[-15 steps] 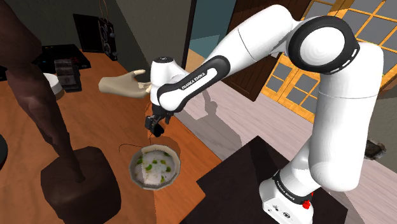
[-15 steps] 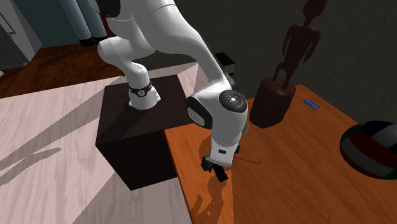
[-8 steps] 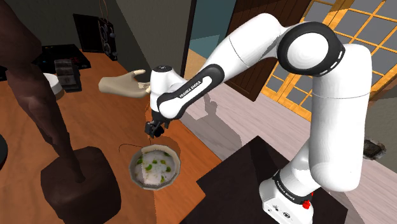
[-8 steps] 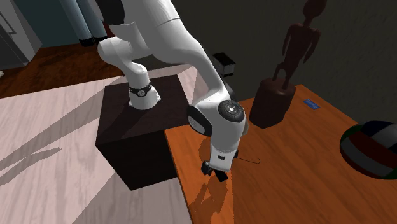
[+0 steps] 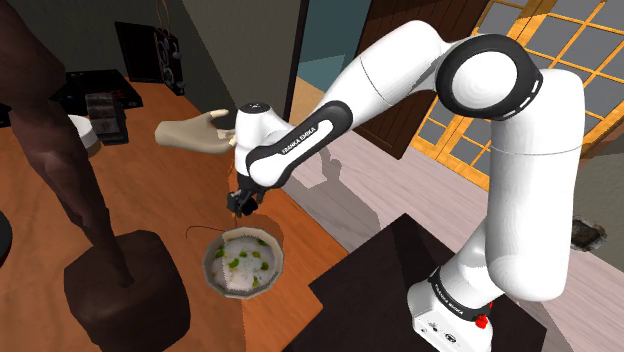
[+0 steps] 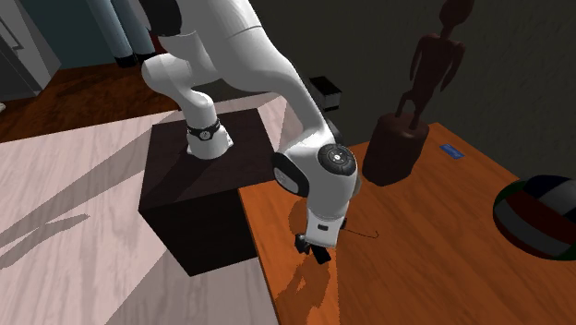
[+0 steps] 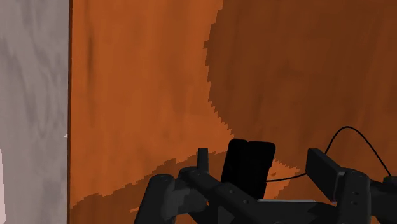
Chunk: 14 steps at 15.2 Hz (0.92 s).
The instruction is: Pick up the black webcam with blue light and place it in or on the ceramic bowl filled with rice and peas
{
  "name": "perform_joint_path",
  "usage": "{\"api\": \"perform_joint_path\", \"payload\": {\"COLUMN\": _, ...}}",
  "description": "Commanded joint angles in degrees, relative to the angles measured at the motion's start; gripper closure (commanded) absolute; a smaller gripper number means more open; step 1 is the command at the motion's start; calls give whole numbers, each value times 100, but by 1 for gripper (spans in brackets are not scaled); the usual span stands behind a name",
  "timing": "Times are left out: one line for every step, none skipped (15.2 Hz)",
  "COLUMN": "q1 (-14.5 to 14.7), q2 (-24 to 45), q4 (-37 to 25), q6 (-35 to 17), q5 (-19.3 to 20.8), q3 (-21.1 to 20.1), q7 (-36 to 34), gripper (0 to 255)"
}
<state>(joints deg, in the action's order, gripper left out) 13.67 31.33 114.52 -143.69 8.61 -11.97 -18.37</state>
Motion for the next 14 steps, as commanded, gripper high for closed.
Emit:
{"api": "perform_joint_path", "payload": {"q1": -13, "q2": 30, "q4": 8, "q6": 0, "q5": 6, "q3": 24, "q7": -3, "gripper": 255}}
{"api": "perform_joint_path", "payload": {"q1": -14, "q2": 8, "q4": 27, "q6": 2, "q5": 2, "q3": 20, "q7": -4, "gripper": 255}}
{"api": "perform_joint_path", "payload": {"q1": -21, "q2": -1, "q4": 33, "q6": 5, "q5": -1, "q3": 19, "q7": 3, "gripper": 255}}
{"api": "perform_joint_path", "payload": {"q1": -22, "q2": -1, "q4": 31, "q6": 7, "q5": -1, "q3": 19, "q7": 4, "gripper": 255}}
{"api": "perform_joint_path", "payload": {"q1": -20, "q2": 0, "q4": 31, "q6": 6, "q5": -1, "q3": 19, "q7": 2, "gripper": 255}}
{"api": "perform_joint_path", "payload": {"q1": -20, "q2": 0, "q4": 31, "q6": 6, "q5": -1, "q3": 19, "q7": 2, "gripper": 255}}
{"api": "perform_joint_path", "payload": {"q1": -20, "q2": 0, "q4": 30, "q6": 6, "q5": -1, "q3": 19, "q7": 2, "gripper": 255}}
{"api": "perform_joint_path", "payload": {"q1": -20, "q2": 0, "q4": 30, "q6": 6, "q5": -1, "q3": 19, "q7": 2, "gripper": 255}}
{"api": "perform_joint_path", "payload": {"q1": -13, "q2": 26, "q4": 13, "q6": 0, "q5": 5, "q3": 24, "q7": -3, "gripper": 255}}
{"api": "perform_joint_path", "payload": {"q1": -24, "q2": -38, "q4": 23, "q6": 53, "q5": -12, "q3": 9, "q7": 8, "gripper": 255}}
{"api": "perform_joint_path", "payload": {"q1": -35, "q2": -102, "q4": 33, "q6": 106, "q5": -30, "q3": -5, "q7": 19, "gripper": 255}}
{"api": "perform_joint_path", "payload": {"q1": -46, "q2": -164, "q4": 41, "q6": 160, "q5": -48, "q3": -20, "q7": 30, "gripper": 255}}
{"api": "perform_joint_path", "payload": {"q1": -56, "q2": -226, "q4": 47, "q6": 215, "q5": -66, "q3": -33, "q7": 40, "gripper": 255}}
{"api": "perform_joint_path", "payload": {"q1": -66, "q2": -286, "q4": 50, "q6": 271, "q5": -84, "q3": -47, "q7": 51, "gripper": 255}}
